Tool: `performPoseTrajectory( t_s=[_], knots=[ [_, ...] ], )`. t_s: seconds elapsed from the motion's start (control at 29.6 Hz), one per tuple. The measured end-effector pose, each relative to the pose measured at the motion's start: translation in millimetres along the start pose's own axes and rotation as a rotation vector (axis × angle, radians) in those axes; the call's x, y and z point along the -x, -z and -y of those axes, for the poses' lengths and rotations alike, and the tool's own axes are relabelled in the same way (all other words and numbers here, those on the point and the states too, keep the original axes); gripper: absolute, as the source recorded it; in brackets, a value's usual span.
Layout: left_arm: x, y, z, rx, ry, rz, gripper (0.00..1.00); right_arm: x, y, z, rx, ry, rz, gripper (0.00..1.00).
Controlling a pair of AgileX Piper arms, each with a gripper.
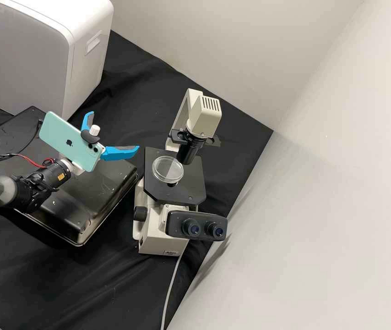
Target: Place the petri dish on the bench
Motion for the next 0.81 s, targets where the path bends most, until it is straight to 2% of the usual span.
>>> performPoseTrajectory(
  t_s=[0.54, 0.71, 0.81],
  knots=[
    [1.7, -1.2, 0.3, 0.000, 0.002, 0.004, 1.00, 0.0, 0.0, 0.0, 0.000, 0.000, 0.000, 1.00],
    [15.3, -12.8, 3.5, 0.001, 0.020, 0.045, 1.00, 0.0, 0.0, 0.0, 0.000, 0.000, 0.000, 1.00],
    [21.4, -20.8, 5.9, -0.007, 0.030, 0.066, 1.00, 0.0, 0.0, 0.0, 0.000, 0.000, 0.000, 1.00]
  ],
)
